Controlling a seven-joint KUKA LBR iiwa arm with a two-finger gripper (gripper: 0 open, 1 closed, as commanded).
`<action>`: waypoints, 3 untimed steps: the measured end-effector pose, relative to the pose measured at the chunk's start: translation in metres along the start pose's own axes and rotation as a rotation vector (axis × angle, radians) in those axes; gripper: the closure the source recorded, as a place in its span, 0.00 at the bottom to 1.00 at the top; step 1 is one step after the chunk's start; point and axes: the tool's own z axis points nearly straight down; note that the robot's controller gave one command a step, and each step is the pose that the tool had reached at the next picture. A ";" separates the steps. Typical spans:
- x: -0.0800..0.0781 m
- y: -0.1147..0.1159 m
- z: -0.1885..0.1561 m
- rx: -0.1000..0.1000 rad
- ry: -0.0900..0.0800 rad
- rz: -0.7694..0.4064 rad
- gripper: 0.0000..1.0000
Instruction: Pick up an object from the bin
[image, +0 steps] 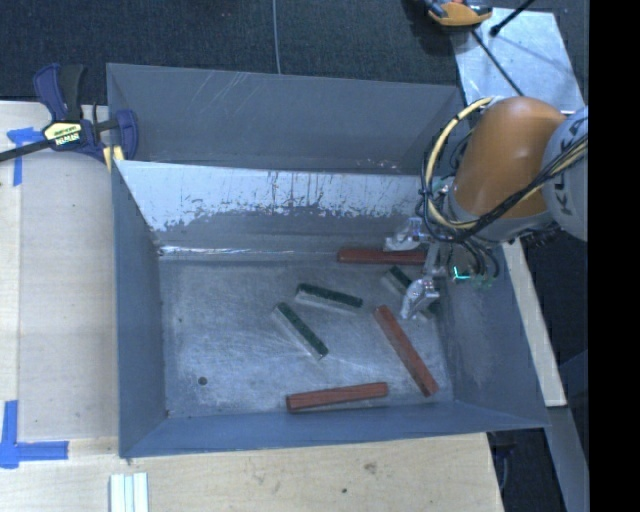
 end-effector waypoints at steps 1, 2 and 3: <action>-0.002 0.000 -0.005 0.001 -0.008 -0.002 0.00; -0.035 -0.014 0.050 0.001 -0.031 0.151 1.00; -0.026 -0.013 0.053 -0.002 0.015 0.147 0.00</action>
Offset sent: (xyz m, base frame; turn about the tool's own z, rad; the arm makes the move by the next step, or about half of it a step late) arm 0.0264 -0.0137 -0.0607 0.1522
